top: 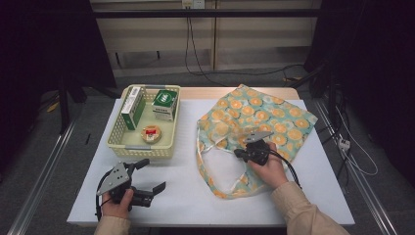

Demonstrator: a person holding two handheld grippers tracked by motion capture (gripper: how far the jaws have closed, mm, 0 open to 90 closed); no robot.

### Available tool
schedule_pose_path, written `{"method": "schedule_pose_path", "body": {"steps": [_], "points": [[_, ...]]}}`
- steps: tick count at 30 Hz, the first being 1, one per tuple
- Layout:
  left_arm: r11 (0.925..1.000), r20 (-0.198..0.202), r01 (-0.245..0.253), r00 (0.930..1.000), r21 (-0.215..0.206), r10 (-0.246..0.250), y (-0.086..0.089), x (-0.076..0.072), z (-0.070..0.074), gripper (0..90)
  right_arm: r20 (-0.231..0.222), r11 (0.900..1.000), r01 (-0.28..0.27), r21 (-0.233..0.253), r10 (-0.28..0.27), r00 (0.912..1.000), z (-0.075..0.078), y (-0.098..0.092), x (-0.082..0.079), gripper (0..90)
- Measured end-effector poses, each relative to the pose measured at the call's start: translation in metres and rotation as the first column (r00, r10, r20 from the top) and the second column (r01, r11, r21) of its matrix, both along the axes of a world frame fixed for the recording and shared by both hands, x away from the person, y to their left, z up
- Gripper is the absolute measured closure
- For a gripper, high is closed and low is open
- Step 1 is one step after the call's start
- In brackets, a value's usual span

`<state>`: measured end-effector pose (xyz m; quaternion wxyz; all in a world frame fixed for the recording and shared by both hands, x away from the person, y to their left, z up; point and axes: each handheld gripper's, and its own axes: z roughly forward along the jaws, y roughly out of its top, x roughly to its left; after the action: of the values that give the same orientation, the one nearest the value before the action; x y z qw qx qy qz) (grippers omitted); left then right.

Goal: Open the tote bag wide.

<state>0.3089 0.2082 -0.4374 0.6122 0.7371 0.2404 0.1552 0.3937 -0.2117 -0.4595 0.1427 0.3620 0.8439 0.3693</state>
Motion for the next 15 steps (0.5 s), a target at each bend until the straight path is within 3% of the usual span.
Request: {"method": "schedule_pose_path", "body": {"steps": [4,6,9,12,13,15], "points": [[1.0000,-0.008,0.007,0.9999,0.002,-0.006,-0.002,0.004,-0.001,2.3,-0.004,1.000,0.003,-0.011,-0.003,1.0000,0.001,0.001,0.000,90.0],[0.9999,-0.011,0.007,0.9999,-0.007,-0.007,-0.003,0.005,-0.002,2.3,-0.030,1.000,-0.003,0.006,0.003,0.9995,0.002,0.003,-0.001,90.0],[0.9999,-0.010,0.014,0.9999,-0.001,-0.014,-0.004,0.006,-0.002,2.3,-0.056,0.998,-0.049,0.027,0.051,0.9971,0.004,0.009,-0.007,90.0],[0.9998,-0.009,0.017,0.9998,-0.002,-0.017,-0.003,0.006,-0.002,2.3,-0.089,0.991,-0.107,0.080,0.114,0.9896,0.009,0.019,-0.016,90.0],[0.9998,-0.012,0.017,0.9998,-0.004,-0.017,-0.003,0.006,-0.002,2.3,-0.088,0.989,-0.123,0.077,0.130,0.9876,0.012,0.023,-0.019,90.0],[0.9998,-0.013,0.019,0.9997,-0.003,-0.019,-0.003,0.006,-0.003,2.3,-0.076,0.984,-0.134,0.118,0.144,0.9867,0.017,0.026,-0.023,90.0]]}}
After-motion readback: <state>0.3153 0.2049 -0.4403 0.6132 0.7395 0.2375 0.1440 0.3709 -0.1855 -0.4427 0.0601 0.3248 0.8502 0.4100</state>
